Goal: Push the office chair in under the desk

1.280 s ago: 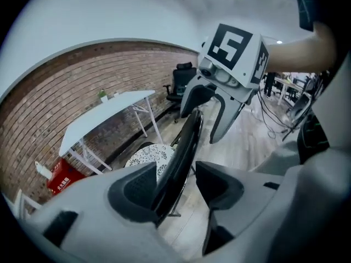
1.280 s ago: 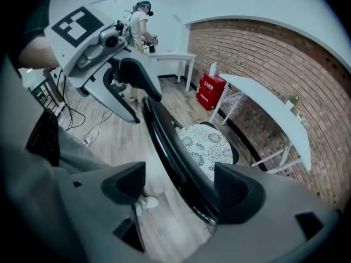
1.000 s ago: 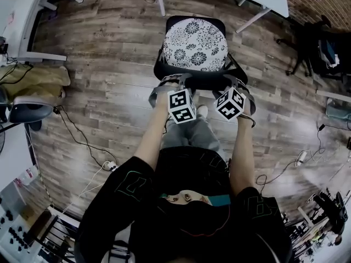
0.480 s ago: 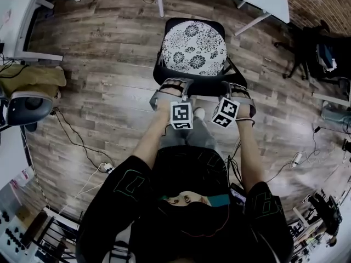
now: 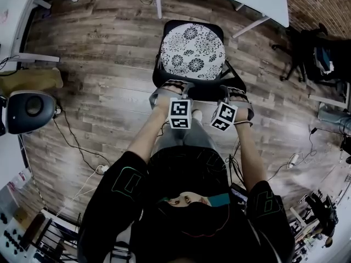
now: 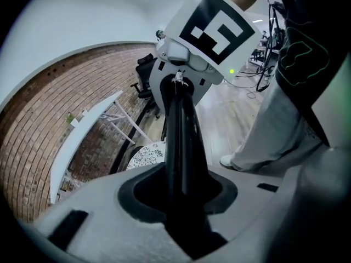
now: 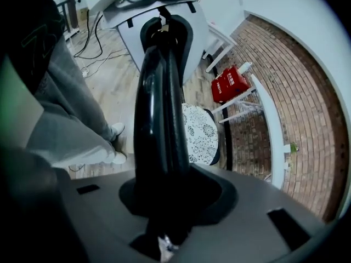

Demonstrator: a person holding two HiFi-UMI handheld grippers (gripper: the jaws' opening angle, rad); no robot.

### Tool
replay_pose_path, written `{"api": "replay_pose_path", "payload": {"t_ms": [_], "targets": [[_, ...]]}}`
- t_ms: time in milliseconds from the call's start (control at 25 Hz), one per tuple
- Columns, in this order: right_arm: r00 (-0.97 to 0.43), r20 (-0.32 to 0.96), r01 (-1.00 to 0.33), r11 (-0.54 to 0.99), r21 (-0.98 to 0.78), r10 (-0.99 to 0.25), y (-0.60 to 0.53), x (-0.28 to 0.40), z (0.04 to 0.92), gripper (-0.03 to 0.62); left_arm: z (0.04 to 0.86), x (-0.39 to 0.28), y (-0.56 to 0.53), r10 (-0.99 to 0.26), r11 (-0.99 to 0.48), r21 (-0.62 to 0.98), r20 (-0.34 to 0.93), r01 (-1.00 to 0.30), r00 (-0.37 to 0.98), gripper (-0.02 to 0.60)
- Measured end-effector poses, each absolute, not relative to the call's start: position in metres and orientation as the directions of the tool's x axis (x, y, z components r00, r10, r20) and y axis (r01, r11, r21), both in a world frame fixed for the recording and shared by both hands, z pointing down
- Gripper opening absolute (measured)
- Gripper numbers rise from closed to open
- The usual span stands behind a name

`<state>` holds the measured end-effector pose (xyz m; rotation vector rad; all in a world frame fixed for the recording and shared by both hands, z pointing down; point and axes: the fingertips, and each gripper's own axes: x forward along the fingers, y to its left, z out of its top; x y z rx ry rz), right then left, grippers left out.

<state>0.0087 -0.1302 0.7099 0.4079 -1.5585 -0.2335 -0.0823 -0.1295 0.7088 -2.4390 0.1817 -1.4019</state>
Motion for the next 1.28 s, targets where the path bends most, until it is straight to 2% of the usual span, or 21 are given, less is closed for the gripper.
{"api": "replay_pose_path", "payload": {"t_ms": [80,280,1080,1280], "targets": [[-0.009,0.913,-0.095,0.909,0.405,-0.408,-0.132,0.006,0.713,0.095,0.709,-0.083,-0.129,-0.249,-0.946,-0.319,0.825,0.053,0.508,0.135],[-0.014,0.923,-0.098,0.919,0.382,-0.385,-0.132,0.005,0.713,0.112,0.711,-0.083,-0.128,-0.217,-0.957,-0.284,0.84,0.061,0.498,0.143],[0.012,0.919,-0.101,0.914,0.393,-0.394,-0.145,-0.001,0.714,0.103,0.718,-0.093,-0.14,-0.158,-0.972,-0.221,0.868,0.082,0.471,0.156],[0.0,0.927,-0.143,0.917,0.372,-0.375,-0.15,-0.006,0.715,0.119,0.718,-0.097,-0.147,-0.149,-0.973,-0.212,0.873,0.086,0.464,0.16]]}}
